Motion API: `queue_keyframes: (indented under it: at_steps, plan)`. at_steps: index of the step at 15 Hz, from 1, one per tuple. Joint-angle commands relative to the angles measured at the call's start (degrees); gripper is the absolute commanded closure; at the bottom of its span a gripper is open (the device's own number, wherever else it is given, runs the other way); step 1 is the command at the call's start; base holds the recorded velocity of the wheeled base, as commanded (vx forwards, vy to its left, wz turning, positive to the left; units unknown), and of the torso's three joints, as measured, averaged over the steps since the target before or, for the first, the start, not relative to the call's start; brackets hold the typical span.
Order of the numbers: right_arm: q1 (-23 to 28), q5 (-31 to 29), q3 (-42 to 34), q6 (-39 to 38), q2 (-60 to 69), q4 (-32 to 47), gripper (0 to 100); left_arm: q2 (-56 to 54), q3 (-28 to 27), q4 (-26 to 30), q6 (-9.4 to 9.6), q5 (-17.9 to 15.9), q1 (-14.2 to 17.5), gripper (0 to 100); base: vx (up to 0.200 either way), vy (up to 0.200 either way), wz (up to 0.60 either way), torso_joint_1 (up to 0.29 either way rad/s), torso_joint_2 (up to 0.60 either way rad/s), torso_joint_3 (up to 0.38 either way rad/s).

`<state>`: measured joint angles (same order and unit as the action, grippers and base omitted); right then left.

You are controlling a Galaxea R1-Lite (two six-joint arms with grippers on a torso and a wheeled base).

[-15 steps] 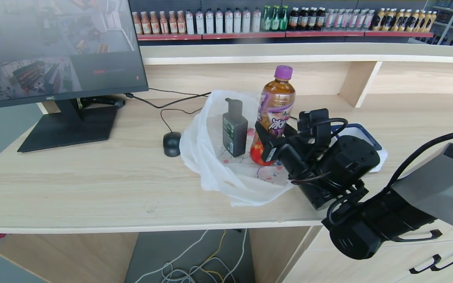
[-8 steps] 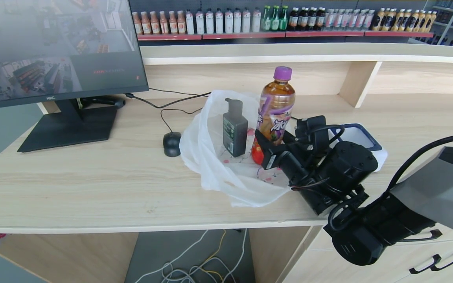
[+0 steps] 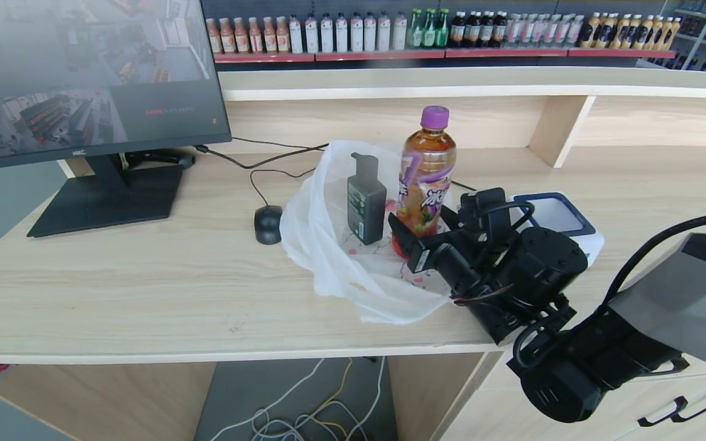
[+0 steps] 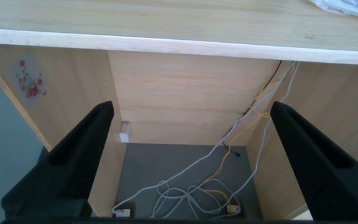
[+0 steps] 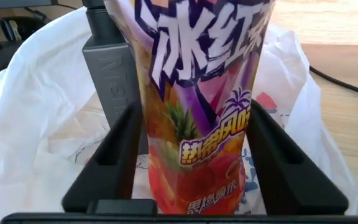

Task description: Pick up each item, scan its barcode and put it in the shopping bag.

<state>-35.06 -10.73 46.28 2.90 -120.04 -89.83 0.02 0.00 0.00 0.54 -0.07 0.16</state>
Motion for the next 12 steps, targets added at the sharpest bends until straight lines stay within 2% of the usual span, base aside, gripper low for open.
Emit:
queue_keyframes:
  at_steps: [1,8,12]
  plan:
    - [0.0,0.0,0.0,0.0,0.6,-0.2,0,0.0,0.0,0.0,-0.01,0.0,0.0,0,0.0,0.0,0.0,0.0,0.0,0.0]
    - [-0.3,0.0,-5.9,0.0,10.0,-0.2,0,0.0,0.0,0.0,-0.01,0.0,0.0,0,0.0,0.0,0.0,0.0,0.0,0.0]
    - [-0.3,0.0,-14.5,0.0,20.9,-0.2,0,0.0,0.0,0.0,-0.01,0.0,0.0,0,0.0,0.0,0.0,0.0,0.0,0.0]
